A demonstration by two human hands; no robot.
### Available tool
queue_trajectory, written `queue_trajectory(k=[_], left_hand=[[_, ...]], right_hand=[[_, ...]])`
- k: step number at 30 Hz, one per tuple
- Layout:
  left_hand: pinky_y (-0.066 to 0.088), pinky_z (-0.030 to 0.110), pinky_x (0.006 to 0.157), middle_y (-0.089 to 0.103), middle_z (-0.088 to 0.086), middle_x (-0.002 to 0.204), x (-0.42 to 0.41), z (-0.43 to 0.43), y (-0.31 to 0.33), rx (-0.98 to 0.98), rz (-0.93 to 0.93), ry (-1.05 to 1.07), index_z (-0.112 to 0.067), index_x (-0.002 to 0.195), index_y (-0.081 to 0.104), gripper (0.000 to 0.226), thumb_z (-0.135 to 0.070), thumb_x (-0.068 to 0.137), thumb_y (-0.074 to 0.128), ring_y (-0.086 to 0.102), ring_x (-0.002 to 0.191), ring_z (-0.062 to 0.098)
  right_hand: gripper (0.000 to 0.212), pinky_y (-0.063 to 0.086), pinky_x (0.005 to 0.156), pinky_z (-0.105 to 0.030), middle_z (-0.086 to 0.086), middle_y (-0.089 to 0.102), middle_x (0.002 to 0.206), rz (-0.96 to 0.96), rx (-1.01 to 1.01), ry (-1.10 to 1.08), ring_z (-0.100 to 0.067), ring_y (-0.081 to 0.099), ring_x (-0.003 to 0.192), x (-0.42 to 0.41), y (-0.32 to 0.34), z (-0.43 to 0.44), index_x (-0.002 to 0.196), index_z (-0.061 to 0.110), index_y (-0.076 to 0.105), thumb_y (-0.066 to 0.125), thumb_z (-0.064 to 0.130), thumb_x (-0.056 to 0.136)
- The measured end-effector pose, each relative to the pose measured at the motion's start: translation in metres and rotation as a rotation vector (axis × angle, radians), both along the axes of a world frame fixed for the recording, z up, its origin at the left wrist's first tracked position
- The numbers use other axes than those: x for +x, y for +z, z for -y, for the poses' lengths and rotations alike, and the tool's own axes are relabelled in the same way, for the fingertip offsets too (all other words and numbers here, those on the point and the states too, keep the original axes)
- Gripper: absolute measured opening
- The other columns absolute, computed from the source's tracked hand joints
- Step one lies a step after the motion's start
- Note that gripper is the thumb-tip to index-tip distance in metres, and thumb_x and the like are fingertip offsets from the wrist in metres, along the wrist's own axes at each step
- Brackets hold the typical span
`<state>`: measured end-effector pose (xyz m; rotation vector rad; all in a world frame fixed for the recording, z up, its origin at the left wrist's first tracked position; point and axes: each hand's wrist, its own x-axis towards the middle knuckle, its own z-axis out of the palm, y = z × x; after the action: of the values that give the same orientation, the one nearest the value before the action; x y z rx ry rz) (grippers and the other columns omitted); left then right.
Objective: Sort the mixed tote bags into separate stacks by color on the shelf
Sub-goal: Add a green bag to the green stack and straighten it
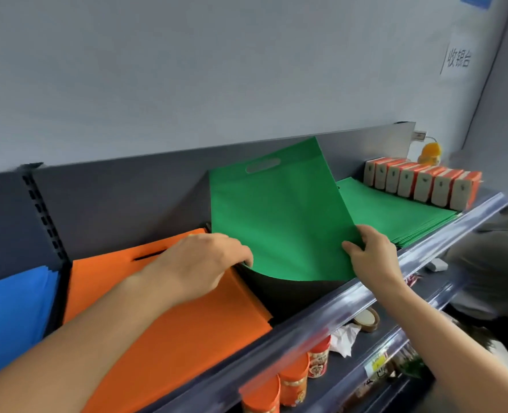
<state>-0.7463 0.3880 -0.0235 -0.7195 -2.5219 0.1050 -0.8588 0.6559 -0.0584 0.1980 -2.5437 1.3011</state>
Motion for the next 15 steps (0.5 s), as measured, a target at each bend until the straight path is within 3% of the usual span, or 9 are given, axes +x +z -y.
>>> queue_trajectory(k=[5,9,15], left_hand=[[0.057,0.036,0.069,0.069,-0.007,0.098,-0.053,-0.056,-0.002,0.017,0.065,0.002,-0.024,0.102,0.066,0.046,0.008,0.071,0.051,0.066,0.088,0.016],[0.057,0.035,0.075,0.069,-0.007,0.103,-0.096,-0.11,-0.005,0.056,0.098,0.039,-0.024,0.107,0.066,0.047,0.009,0.075,0.056,0.065,0.094,0.015],[0.044,0.031,0.097,0.057,-0.01,0.13,-0.164,-0.192,-0.011,0.149,0.217,0.17,-0.029,0.13,0.054,0.056,0.007,0.088,0.041,0.05,0.12,0.01]], right_hand=[[0.043,0.046,0.076,-0.029,-0.015,0.058,0.125,-0.008,0.041,0.011,-0.018,0.051,0.077,-0.067,0.001,-0.049,0.134,0.005,0.048,0.057,0.01,0.092],[0.043,0.052,0.08,-0.037,-0.015,0.06,0.12,-0.013,0.087,0.045,-0.024,0.056,0.083,-0.129,0.005,-0.093,0.133,0.007,0.049,0.057,0.01,0.092],[0.041,0.054,0.078,-0.045,-0.014,0.064,0.117,-0.033,0.233,0.041,-0.032,0.062,0.089,-0.219,0.009,-0.157,0.13,0.013,0.052,0.058,0.014,0.09]])
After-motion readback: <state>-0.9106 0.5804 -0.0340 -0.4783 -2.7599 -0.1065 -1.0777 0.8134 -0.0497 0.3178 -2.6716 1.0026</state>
